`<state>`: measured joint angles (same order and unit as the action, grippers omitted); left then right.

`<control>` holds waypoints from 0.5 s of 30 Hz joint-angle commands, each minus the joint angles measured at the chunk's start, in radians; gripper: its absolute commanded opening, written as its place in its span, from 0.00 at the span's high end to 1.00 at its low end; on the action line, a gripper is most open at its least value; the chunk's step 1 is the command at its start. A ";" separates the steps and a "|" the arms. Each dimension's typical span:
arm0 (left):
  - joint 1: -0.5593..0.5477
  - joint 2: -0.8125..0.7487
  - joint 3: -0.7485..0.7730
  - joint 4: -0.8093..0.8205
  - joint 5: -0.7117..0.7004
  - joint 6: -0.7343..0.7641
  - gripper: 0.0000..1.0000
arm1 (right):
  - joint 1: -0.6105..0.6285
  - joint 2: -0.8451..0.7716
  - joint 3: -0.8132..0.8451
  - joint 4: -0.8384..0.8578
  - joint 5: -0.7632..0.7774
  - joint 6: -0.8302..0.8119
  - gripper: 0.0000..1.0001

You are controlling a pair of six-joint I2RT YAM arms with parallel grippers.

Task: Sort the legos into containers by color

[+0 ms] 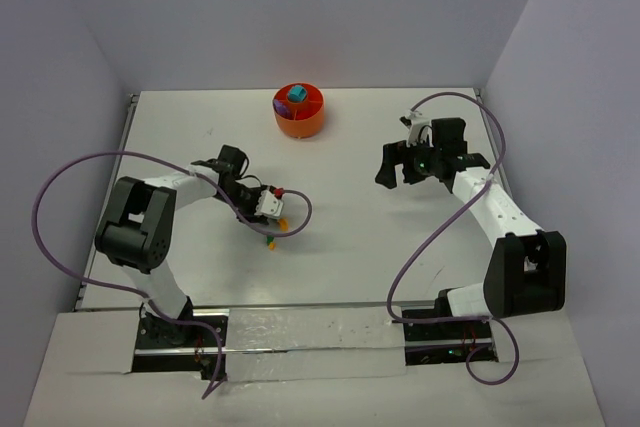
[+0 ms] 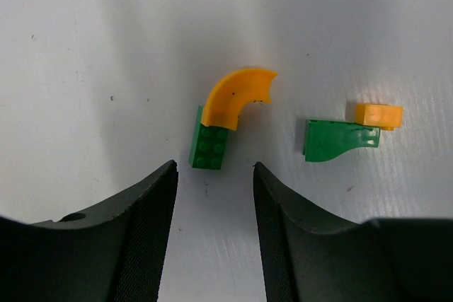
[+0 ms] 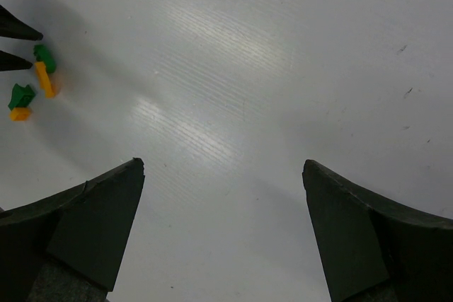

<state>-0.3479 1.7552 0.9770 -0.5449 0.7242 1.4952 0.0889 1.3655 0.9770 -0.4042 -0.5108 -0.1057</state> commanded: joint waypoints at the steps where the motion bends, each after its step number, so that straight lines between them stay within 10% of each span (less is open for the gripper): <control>1: -0.020 0.021 0.012 0.018 -0.024 0.022 0.46 | 0.009 0.007 0.045 0.004 0.011 -0.011 0.00; 15: -0.049 0.075 0.083 -0.039 -0.075 0.026 0.54 | 0.011 0.002 0.031 0.006 0.015 -0.025 0.00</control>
<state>-0.3879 1.8034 1.0430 -0.5499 0.6885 1.4944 0.0921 1.3659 0.9779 -0.4053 -0.5041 -0.1188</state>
